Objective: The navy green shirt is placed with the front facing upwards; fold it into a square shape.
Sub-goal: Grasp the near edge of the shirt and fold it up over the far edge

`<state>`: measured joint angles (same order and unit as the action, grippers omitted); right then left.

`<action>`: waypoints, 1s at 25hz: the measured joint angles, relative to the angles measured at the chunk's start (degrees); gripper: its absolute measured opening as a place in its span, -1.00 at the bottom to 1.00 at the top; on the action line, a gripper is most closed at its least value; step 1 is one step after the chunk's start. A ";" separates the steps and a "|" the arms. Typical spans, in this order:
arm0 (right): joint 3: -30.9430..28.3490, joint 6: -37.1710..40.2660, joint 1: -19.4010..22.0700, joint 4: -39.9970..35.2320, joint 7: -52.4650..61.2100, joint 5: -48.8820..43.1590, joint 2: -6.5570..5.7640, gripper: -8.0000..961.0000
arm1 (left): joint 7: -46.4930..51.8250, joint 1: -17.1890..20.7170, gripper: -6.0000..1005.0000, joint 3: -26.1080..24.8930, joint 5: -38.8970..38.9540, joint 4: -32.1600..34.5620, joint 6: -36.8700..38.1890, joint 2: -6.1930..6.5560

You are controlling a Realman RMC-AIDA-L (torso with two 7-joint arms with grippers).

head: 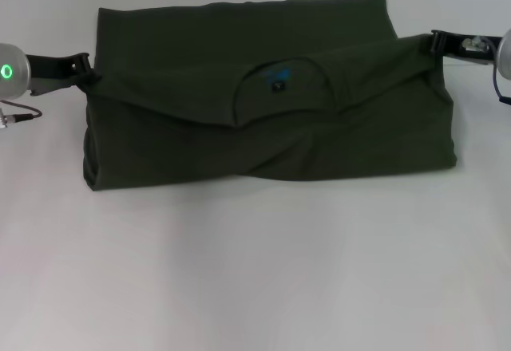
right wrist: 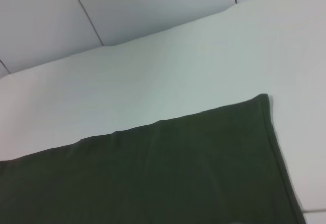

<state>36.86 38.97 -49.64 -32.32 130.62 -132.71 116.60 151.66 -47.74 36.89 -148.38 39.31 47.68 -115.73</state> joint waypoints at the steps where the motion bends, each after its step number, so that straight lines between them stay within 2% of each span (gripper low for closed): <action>1: 0.61 -0.75 -0.24 0.23 0.00 0.00 0.01 -0.84 | 0.00 -0.19 -0.99 0.16 -0.03 -0.41 -0.47 0.03; 10: 5.63 -6.10 -3.19 2.04 0.04 -0.30 0.00 -0.83 | 0.35 -0.50 -0.99 1.92 -0.20 -1.31 -3.62 -0.09; 25: 6.04 -7.42 -4.03 2.55 0.07 -0.32 -0.55 -0.80 | 0.20 -1.11 -0.98 2.05 0.22 -1.34 -4.99 -0.11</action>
<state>42.89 31.55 -53.67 -29.77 130.69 -133.02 116.06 151.86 -48.85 38.94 -148.16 37.98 42.68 -115.84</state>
